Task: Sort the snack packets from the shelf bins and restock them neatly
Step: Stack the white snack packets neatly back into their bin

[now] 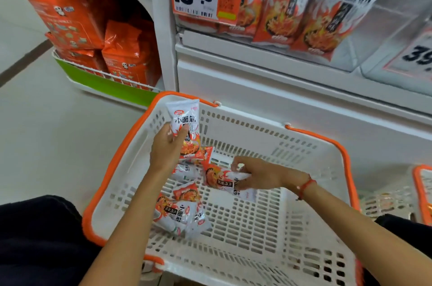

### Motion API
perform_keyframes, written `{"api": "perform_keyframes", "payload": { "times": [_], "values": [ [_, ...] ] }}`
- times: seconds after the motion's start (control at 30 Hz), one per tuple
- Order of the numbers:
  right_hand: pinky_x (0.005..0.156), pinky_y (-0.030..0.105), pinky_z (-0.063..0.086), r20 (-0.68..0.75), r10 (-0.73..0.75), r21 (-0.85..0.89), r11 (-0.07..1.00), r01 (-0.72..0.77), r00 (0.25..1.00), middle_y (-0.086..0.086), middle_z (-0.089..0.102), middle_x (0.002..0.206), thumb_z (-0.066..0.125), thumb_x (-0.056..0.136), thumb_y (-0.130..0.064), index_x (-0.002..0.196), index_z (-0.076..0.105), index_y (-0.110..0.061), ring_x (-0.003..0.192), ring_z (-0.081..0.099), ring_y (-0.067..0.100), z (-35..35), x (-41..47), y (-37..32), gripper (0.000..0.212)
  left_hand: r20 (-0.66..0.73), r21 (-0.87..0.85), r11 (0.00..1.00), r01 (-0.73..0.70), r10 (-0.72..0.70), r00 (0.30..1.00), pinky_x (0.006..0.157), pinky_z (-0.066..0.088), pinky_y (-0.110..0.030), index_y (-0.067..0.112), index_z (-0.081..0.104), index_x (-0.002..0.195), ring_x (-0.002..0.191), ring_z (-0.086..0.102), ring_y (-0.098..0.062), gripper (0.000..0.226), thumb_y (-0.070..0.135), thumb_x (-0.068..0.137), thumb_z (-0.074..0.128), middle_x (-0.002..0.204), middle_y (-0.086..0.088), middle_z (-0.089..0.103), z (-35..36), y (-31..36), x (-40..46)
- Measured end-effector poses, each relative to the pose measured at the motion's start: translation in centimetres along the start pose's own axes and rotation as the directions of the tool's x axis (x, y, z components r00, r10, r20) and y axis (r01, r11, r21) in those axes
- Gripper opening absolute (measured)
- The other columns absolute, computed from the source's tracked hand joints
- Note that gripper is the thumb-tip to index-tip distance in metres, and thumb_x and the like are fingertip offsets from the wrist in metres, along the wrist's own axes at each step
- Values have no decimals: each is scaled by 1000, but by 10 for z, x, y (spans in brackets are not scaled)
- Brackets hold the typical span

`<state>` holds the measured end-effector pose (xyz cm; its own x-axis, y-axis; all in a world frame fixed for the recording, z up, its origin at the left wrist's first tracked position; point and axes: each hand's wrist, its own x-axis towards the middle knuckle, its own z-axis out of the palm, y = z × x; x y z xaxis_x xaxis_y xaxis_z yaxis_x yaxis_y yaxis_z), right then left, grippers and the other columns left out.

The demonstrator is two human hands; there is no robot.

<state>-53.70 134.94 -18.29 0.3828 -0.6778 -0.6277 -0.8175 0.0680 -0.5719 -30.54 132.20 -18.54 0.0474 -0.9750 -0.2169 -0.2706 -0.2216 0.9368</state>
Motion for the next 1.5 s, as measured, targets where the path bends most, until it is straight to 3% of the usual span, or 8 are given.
{"api": "perform_keyframes", "payload": {
  "times": [0.1, 0.3, 0.43, 0.57, 0.7, 0.93, 1.33, 1.5],
  "values": [
    [82, 31, 48, -37, -108, -20, 994, 107, 993, 3, 71, 101, 74, 84, -25, 100, 66, -20, 92, 65, 18, -40, -37, -21, 19, 112, -23, 998, -60, 62, 992, 66, 40, 2, 39, 52, 102, 82, 60, 20, 14, 31, 94, 61, 95, 23, 62, 7, 31, -4],
    [65, 34, 39, -286, -198, 106, 966, 236, 938, 25, 66, 84, 81, 76, -34, 90, 68, -9, 70, 52, 17, -89, -81, -53, 31, 413, -137, 983, -121, 168, 895, 60, 35, 5, 35, 36, 115, 98, 49, 11, 26, 17, 101, 48, 96, 31, 42, 27, 95, -17],
    [56, 33, 33, -633, -224, 1, 957, 291, 741, -3, 53, 61, 82, 71, -44, 71, 64, -16, 57, 44, 11, -104, -93, -62, 33, 508, -138, 990, 25, 49, 860, 78, 41, -18, 36, 42, 109, 103, 52, -1, 12, 33, 100, 49, 122, 9, 56, 33, 124, -19],
    [58, 15, 41, -807, -242, 22, 899, 436, 538, -10, 68, 74, 83, 74, -30, 87, 70, -20, 63, 60, -2, -104, -105, -82, 22, 621, -140, 990, 5, 84, 779, 107, 40, -41, 40, 50, 128, 120, 55, -15, 91, 87, 52, 64, 137, 4, 55, 28, 145, -19],
    [65, 10, 39, -854, -325, -82, 855, 512, 406, -13, 60, 89, 85, 70, -31, 93, 68, -33, 81, 58, 0, -114, -109, -99, 28, 662, -106, 976, -190, 212, 719, 88, 51, -20, 41, 40, 133, 111, 62, -3, 62, 31, 82, 74, 127, 16, 61, 14, 167, -21],
    [96, 28, 47, -891, -374, -178, 811, 557, 260, -20, 42, 125, 73, 69, -62, 138, 35, -38, 115, 49, 3, -146, -109, -142, 82, 350, -250, 851, -461, 524, 777, 96, 46, -20, 33, 45, 134, 117, 57, 2, 68, 30, 76, 80, 123, 21, 63, -13, 212, -3],
    [70, 32, 52, -837, -547, -428, 684, 591, 27, -20, 64, 94, 79, 78, -37, 103, 56, -21, 82, 61, -2, -231, -80, -243, 38, 72, 174, 600, -781, 783, 618, 86, 40, -5, 35, 52, 115, 102, 55, 15, 57, 33, 66, 83, 110, 24, 61, -92, 302, 65],
    [71, 36, 53, -824, -553, -438, 761, 478, 125, -16, 66, 103, 77, 78, -40, 109, 55, -24, 87, 63, 2, -232, -60, -229, 41, 40, 334, 667, -666, 695, 718, 91, 51, -38, 30, 61, 109, 101, 62, -8, 71, 61, 49, 81, 106, 13, 67, -87, 285, 87]
  ]
}}
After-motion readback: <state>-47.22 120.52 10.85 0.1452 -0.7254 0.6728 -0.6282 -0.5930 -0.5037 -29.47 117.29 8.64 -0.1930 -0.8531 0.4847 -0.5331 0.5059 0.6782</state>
